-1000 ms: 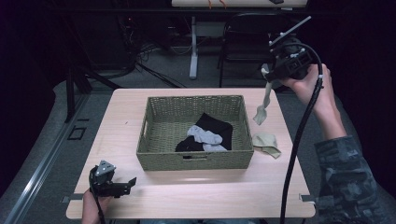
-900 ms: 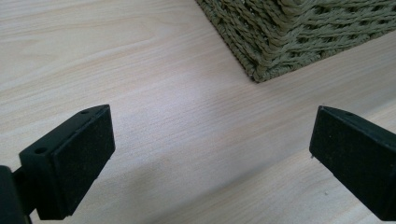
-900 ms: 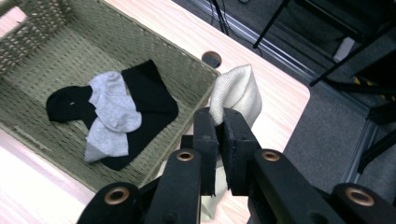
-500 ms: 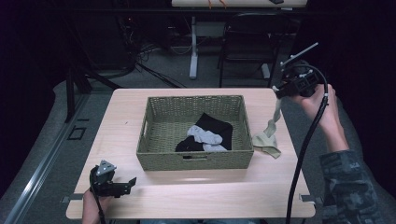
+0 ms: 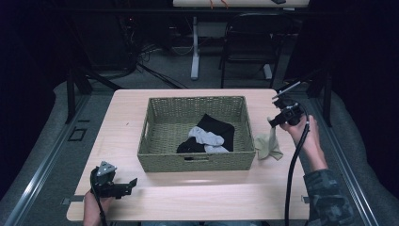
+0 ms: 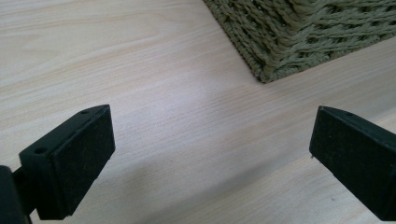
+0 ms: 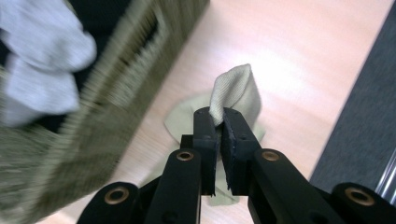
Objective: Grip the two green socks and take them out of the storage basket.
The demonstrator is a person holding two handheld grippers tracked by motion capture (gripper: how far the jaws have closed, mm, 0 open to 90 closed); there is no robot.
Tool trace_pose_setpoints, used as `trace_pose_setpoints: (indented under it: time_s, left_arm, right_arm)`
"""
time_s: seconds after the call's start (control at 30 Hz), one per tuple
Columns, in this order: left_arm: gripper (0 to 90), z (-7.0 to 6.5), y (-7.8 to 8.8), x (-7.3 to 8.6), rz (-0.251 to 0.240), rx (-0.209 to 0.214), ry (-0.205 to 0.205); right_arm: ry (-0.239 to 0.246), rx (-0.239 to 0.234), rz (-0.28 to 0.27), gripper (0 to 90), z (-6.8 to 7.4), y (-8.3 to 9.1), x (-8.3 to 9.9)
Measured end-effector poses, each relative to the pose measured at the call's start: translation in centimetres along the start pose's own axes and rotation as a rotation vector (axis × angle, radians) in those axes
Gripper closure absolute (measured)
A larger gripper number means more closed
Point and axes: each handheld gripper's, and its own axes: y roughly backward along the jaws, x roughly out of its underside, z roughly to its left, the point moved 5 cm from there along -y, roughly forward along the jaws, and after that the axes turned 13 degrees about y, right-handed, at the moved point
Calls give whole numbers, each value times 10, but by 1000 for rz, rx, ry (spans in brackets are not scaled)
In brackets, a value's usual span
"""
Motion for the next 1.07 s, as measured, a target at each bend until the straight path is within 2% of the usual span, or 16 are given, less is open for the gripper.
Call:
trace_pose_setpoints:
  time_s: [0.07, 0.17, 0.2, 0.27, 0.3, 0.43, 0.53, 0.63, 0.7, 0.8, 0.93, 1.07]
  left_arm:
    - [2, -1, 0, 0, -3, -3, -9]
    - [2, -1, 0, 0, -6, -7, -6]
    - [2, -1, -1, 0, -2, -11, -7]
    - [2, 1, -2, 0, 4, -13, -2]
    - [2, 1, -2, 0, 4, -15, -1]
    - [2, 2, -1, 0, 4, -14, -5]
    - [2, 1, -1, 0, 1, -13, -7]
    - [2, 0, -2, 0, 4, -13, -13]
    - [2, -1, -3, -1, 5, -11, -15]
    - [2, -3, -3, -2, 5, -8, -30]
    - [2, -2, -4, -2, 2, -4, -18]
    - [2, -2, -5, -3, 1, -6, -11]
  right_arm:
    - [-14, 17, 33, 852, -1, -20, 11]
    - [-41, 12, 50, 837, -2, -43, 26]
    - [-54, 18, 45, 808, -3, -49, 30]
    - [-71, 29, 47, 674, -6, -57, 37]
    - [-73, 22, 37, 615, -7, -56, 41]
    - [-109, -18, -71, 382, -7, -44, 58]
    - [-121, -49, -131, 267, -3, -34, 73]
    - [-108, -54, -116, 160, 3, -29, 86]
    - [-114, -48, -137, 133, 6, -24, 93]
    - [-118, -38, -131, 5, 12, -21, 106]
    - [-130, -33, -133, 0, 22, -23, 123]
    - [-121, -30, -112, 0, 28, -26, 136]
